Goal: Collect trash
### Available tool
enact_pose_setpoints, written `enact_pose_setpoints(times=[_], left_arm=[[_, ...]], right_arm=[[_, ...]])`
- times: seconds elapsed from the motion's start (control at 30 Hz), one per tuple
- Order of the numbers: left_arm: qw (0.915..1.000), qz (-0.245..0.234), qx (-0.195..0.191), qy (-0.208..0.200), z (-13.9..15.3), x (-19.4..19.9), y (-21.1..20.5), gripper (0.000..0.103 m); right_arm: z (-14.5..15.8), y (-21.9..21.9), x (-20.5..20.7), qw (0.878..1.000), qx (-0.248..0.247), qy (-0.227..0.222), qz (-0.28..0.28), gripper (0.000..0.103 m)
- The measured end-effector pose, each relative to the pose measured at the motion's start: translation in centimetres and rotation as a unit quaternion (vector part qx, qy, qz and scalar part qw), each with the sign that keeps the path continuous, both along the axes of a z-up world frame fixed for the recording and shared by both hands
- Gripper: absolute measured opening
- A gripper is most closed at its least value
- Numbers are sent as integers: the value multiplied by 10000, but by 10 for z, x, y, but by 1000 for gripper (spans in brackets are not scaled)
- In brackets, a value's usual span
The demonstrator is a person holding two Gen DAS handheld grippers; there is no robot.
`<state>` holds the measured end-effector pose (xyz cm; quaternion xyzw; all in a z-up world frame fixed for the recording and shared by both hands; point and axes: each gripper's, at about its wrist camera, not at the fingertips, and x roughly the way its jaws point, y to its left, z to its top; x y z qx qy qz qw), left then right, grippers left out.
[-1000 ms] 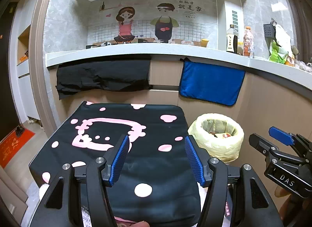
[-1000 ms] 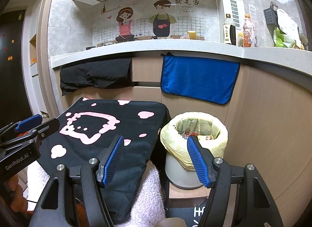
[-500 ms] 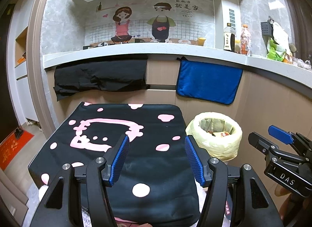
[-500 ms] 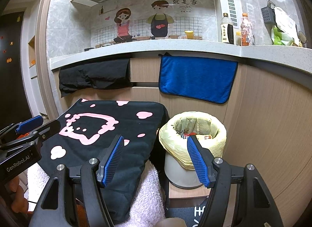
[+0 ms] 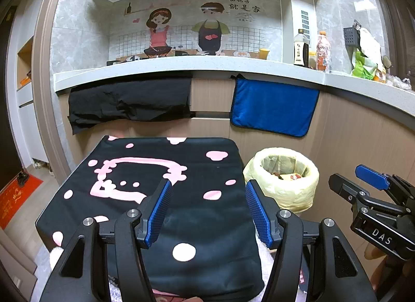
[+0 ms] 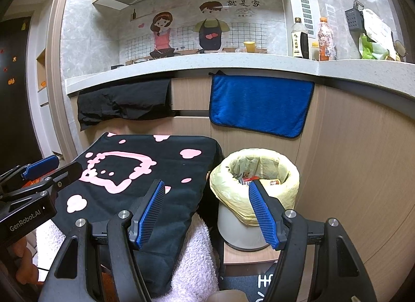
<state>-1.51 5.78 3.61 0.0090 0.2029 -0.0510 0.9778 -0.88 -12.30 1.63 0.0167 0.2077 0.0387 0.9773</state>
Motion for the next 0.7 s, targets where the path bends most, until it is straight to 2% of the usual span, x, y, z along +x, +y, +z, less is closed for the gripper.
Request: enact_pose_setpoints(times=[0.7], left_arm=[[10000,-14,2,12,0,0,-1,60]], right_arm=[[0,-3,-1,10000,10,10,-22,65]])
